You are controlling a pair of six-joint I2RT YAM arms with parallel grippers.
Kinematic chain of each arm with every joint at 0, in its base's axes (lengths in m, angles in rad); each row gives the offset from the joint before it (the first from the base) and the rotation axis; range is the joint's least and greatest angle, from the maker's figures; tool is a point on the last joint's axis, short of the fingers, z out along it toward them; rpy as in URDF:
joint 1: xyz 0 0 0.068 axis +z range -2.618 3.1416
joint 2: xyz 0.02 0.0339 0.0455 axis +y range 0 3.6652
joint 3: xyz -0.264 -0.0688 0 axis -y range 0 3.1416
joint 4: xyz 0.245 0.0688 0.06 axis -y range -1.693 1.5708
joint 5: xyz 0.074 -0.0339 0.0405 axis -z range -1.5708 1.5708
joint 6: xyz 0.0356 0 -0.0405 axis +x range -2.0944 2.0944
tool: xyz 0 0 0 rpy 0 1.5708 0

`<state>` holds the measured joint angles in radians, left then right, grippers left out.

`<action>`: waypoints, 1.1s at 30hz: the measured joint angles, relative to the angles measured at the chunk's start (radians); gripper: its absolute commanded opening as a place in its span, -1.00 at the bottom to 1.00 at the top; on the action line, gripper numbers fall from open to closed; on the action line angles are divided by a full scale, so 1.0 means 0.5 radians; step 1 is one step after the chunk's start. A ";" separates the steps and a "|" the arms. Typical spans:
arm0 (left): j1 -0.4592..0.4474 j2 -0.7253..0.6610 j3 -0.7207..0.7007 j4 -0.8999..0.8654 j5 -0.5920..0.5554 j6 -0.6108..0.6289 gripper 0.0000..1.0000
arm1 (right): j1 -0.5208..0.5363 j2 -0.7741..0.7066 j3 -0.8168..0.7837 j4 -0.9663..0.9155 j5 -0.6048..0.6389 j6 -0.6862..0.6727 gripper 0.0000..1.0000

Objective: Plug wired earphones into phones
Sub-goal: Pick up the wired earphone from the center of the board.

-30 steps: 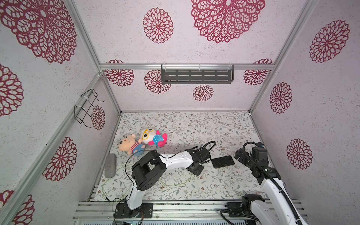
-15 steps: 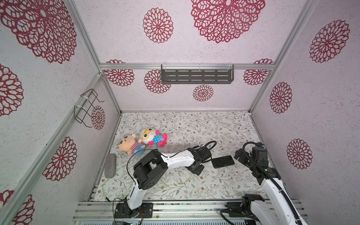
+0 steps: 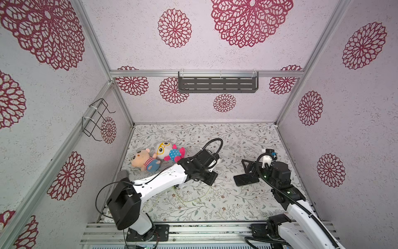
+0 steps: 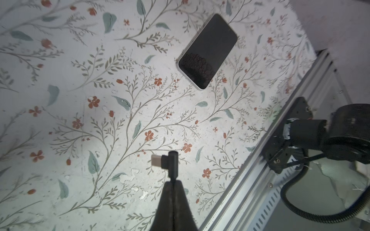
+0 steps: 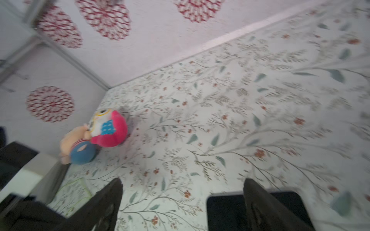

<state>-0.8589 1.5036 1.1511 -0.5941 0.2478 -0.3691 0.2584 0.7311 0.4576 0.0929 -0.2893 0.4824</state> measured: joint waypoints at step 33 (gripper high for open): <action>0.201 -0.663 0.222 -0.349 1.007 0.591 -1.00 | 0.765 0.290 0.796 -0.671 -1.019 -2.579 0.14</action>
<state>-0.7582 1.1721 1.2621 -0.7689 0.7513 -0.0738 0.6411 0.8761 0.8555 -0.2424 -0.7986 -0.8070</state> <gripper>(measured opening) 0.038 0.575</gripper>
